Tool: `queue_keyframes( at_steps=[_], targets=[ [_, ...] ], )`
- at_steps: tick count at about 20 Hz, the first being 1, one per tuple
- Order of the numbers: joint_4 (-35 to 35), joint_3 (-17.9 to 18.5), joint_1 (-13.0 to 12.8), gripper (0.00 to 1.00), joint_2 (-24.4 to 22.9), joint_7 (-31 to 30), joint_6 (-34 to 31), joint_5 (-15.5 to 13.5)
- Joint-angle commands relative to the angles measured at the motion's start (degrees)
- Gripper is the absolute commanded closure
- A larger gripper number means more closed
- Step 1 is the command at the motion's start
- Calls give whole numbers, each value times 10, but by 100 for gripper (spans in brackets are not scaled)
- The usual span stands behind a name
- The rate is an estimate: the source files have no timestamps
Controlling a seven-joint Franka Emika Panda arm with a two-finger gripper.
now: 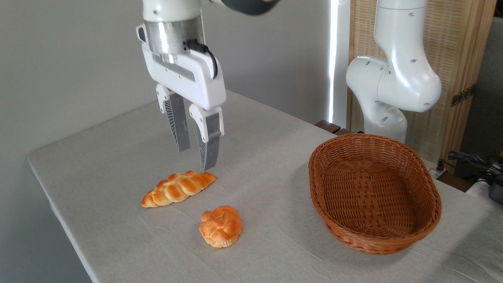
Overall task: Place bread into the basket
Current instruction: 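Lower the open gripper toward the round knotted bread roll, then close the gripper on the round knotted roll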
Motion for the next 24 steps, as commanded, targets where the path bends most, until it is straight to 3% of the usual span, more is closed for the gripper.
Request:
queue_keyframes(
  at_steps=[1, 5, 10, 11, 14, 21, 24],
  targets=[
    [-65, -2, 2, 0, -27, -8, 70, -38],
    [-105, -10, 0, 0, -26, -8, 106, -67],
    [-133, -1, 2, 0, -28, 0, 108, -52],
    [-140, -1, 2, 0, -23, 0, 120, -41],
    [-180, -1, 3, 0, -22, 0, 190, 27],
    [-203, -1, 3, 0, 11, 1, 250, 48],
    [-216, -1, 3, 0, 13, 1, 250, 93]
  ],
)
